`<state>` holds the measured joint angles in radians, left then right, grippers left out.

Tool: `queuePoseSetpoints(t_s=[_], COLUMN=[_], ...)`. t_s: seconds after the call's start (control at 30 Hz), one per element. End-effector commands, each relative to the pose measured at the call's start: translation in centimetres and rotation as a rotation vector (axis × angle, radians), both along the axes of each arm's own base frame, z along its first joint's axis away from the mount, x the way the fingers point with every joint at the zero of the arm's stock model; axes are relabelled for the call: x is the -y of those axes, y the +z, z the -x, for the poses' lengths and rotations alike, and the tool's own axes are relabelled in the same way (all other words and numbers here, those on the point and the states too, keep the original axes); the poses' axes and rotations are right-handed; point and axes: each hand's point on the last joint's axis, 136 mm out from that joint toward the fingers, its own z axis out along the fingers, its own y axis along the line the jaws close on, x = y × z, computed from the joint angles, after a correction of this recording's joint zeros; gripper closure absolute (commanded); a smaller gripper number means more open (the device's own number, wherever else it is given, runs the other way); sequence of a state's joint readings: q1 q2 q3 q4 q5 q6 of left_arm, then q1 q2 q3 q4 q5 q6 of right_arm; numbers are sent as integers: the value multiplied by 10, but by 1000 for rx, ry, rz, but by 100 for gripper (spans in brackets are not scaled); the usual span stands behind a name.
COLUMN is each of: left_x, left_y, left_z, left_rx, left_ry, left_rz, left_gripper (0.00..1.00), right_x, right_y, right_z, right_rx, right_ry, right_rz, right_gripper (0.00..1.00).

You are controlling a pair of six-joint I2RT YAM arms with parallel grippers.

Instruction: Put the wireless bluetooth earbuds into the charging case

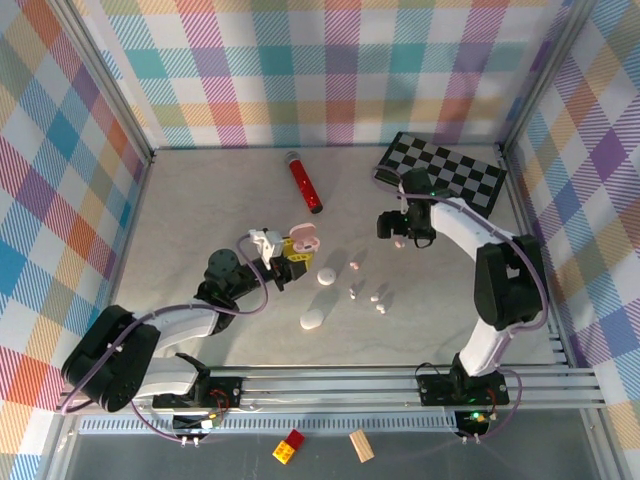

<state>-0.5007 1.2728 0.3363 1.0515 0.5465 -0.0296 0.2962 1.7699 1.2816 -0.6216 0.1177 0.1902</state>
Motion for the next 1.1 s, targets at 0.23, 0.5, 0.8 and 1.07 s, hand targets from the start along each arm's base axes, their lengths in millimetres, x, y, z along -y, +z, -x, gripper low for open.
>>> queuePoseSetpoints(t_s=[0.23,0.5,0.8,1.07], left_x=[-21,-30,-28,-26], left_y=[1,-6,-3,-2], left_z=[7,9,8,9], left_rx=[31,10,15,15], left_ry=[81,98,91,79], left_rz=[-24,-38,-37,-37], left_gripper=[68,68,68,68], right_x=[17,11,9,9], right_y=[-30,-44,-52,-60], right_z=[6,-5,-7,-5], right_rx=[-145,-162,-181,-198], right_ry=[183,232,260,268], right_rz=[452,547,565,567], right_gripper=[33,45,54,59])
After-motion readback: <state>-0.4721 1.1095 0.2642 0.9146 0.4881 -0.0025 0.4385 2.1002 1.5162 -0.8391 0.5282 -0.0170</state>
